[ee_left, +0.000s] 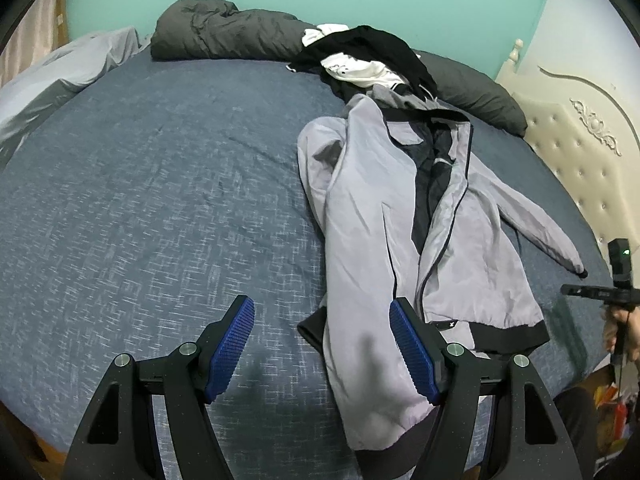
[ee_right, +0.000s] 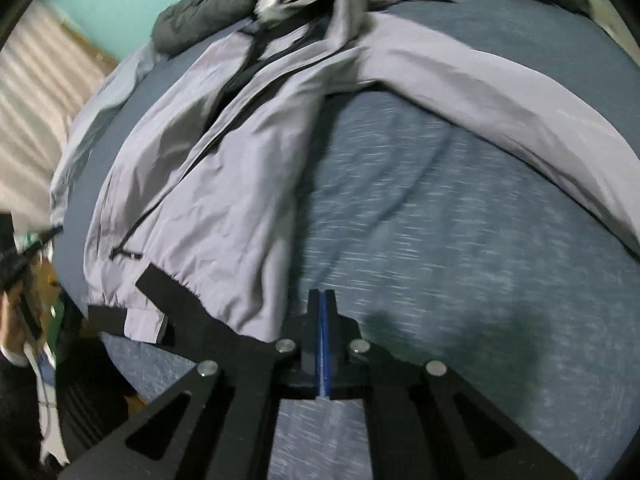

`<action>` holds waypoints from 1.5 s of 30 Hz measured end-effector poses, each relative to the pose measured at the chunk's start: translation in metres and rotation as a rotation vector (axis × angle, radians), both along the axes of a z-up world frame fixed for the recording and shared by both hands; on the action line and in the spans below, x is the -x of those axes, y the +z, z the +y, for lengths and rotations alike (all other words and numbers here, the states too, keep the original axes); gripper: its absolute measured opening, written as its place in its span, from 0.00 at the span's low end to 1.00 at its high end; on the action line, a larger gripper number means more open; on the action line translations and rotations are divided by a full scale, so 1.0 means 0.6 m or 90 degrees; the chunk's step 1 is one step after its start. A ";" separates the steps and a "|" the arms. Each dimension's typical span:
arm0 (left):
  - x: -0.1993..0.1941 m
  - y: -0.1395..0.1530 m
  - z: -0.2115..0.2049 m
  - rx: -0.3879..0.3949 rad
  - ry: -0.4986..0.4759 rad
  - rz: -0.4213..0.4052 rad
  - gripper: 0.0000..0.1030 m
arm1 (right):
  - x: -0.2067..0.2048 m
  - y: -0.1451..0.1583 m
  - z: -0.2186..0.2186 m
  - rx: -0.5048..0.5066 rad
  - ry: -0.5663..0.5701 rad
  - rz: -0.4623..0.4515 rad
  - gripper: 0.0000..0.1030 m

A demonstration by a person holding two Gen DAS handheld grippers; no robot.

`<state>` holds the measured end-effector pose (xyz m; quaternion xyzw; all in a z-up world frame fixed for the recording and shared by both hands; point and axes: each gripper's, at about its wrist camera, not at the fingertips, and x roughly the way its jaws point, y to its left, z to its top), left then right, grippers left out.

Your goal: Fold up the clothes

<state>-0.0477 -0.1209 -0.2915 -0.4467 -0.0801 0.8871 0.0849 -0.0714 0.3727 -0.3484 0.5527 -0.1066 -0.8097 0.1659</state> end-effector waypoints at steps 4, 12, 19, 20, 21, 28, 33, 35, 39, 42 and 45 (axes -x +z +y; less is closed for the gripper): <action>0.000 -0.010 0.008 -0.002 0.001 -0.009 0.72 | -0.004 0.010 -0.002 0.017 -0.001 0.004 0.05; -0.012 0.000 -0.004 0.004 0.012 -0.007 0.72 | 0.032 -0.036 -0.112 0.015 0.063 -0.031 0.60; -0.014 0.010 -0.032 0.009 0.026 -0.001 0.72 | 0.046 -0.083 -0.135 -0.072 0.043 -0.058 0.08; -0.012 0.010 -0.036 0.011 0.028 -0.001 0.72 | 0.043 -0.079 -0.128 -0.070 0.038 -0.050 0.04; -0.010 0.011 -0.041 0.013 0.030 -0.002 0.72 | 0.039 -0.075 -0.121 -0.070 0.034 -0.043 0.04; -0.001 0.001 -0.048 0.025 0.027 -0.011 0.72 | 0.002 -0.029 -0.022 -0.117 -0.008 -0.008 0.02; 0.016 -0.040 -0.050 0.011 0.029 -0.048 0.72 | -0.017 -0.022 0.026 -0.147 -0.034 -0.020 0.02; 0.024 -0.063 -0.049 0.011 0.029 -0.069 0.72 | -0.018 -0.028 0.034 -0.148 -0.034 -0.029 0.02; 0.041 -0.107 -0.042 0.010 0.021 -0.104 0.72 | -0.019 -0.039 0.034 -0.153 -0.030 -0.045 0.02; 0.053 -0.129 -0.032 0.006 0.019 -0.118 0.72 | -0.020 -0.032 0.046 -0.146 -0.054 -0.034 0.03; 0.068 -0.146 -0.018 -0.015 0.012 -0.129 0.72 | -0.025 -0.018 0.061 -0.134 -0.079 -0.014 0.04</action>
